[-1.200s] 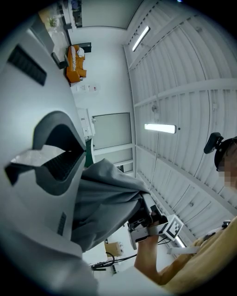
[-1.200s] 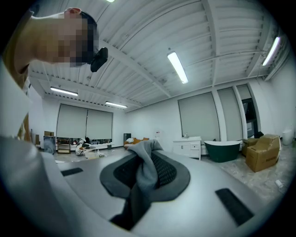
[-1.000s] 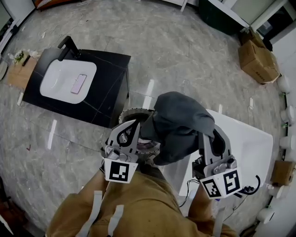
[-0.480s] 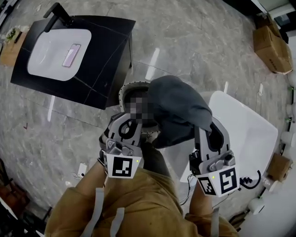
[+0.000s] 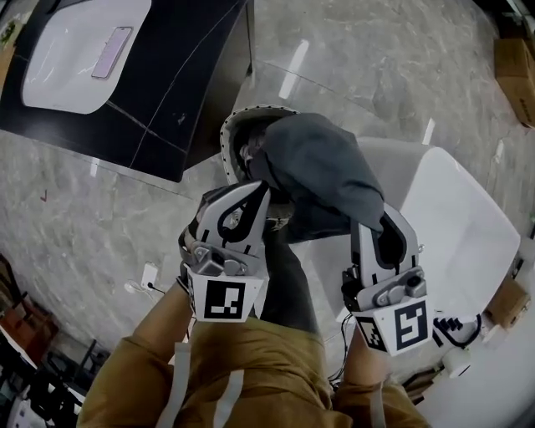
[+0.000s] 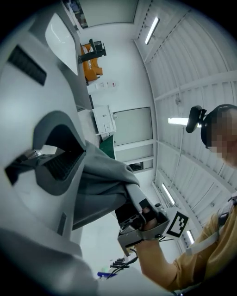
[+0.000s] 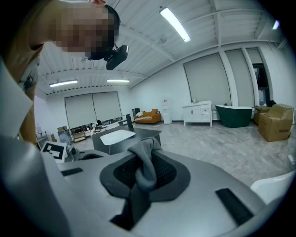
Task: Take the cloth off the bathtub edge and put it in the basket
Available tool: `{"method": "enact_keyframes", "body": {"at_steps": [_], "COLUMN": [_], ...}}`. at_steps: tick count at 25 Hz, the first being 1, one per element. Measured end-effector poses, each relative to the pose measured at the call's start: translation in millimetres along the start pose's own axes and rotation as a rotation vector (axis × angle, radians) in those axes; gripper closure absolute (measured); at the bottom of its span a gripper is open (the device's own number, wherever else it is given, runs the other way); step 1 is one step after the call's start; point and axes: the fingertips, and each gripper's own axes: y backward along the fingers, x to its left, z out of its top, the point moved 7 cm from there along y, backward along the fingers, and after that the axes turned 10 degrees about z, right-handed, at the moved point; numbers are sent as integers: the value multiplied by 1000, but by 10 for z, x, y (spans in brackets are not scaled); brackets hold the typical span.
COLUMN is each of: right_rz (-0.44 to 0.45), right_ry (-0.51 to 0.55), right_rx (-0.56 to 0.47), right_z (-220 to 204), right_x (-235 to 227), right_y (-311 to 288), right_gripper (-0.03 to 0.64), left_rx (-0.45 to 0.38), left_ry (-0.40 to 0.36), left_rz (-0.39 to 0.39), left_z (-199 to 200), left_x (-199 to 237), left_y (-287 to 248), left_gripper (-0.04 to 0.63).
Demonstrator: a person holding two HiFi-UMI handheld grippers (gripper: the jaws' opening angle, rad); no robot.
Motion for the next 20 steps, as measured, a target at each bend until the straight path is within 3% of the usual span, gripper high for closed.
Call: {"method": "enact_keyframes", "body": {"at_steps": [20], "right_rz": [85], "right_ry": [-32], "right_rx": [213], "right_z": [-2103], "right_x": [-667], "right_y": [-1046], "right_gripper": [569], "left_rx": [130], "left_ry": [61], "left_rz": [33], "left_z": [-1233], "left_x": [-295], "left_y": [-529], "left_gripper": [591]}}
